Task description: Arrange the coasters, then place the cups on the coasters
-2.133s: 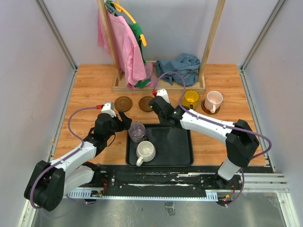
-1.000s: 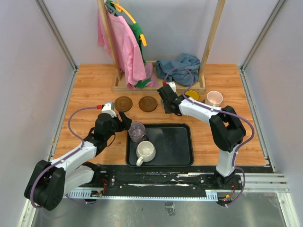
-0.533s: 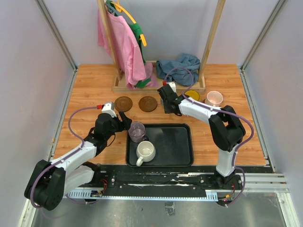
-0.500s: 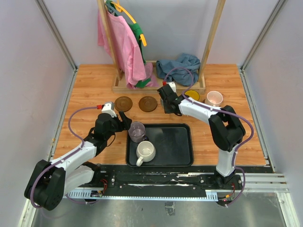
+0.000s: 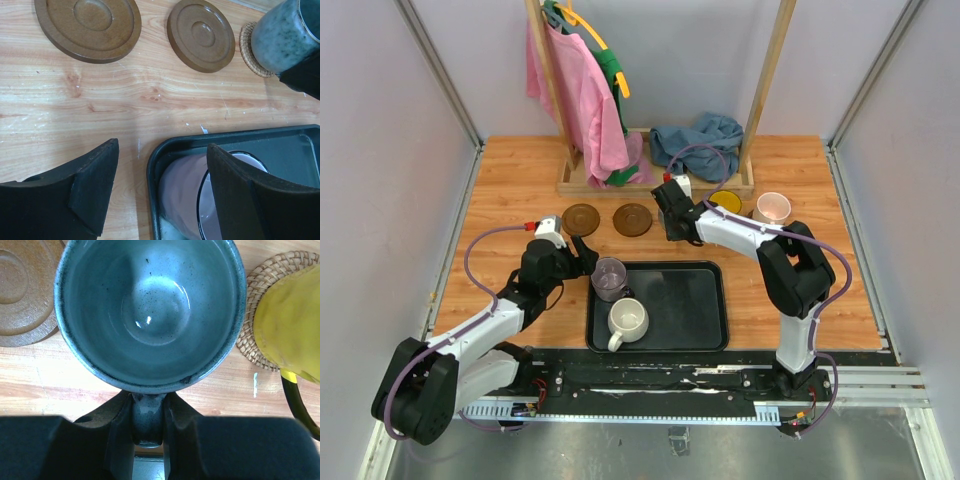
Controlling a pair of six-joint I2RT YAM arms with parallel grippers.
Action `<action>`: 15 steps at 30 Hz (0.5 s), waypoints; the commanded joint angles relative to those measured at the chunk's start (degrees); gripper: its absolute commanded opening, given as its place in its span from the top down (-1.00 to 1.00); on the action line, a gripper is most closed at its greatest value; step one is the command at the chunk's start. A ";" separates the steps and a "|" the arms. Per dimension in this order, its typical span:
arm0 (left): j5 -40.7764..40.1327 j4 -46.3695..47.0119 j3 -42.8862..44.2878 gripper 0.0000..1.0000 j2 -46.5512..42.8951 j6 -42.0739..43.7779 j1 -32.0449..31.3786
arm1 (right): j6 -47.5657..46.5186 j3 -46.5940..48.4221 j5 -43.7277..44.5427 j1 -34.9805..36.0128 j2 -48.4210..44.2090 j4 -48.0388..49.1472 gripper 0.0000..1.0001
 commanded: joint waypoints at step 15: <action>-0.90 -0.07 -0.31 -0.50 -0.13 0.42 -0.42 | 4.06 0.12 2.24 -1.39 0.08 1.72 0.80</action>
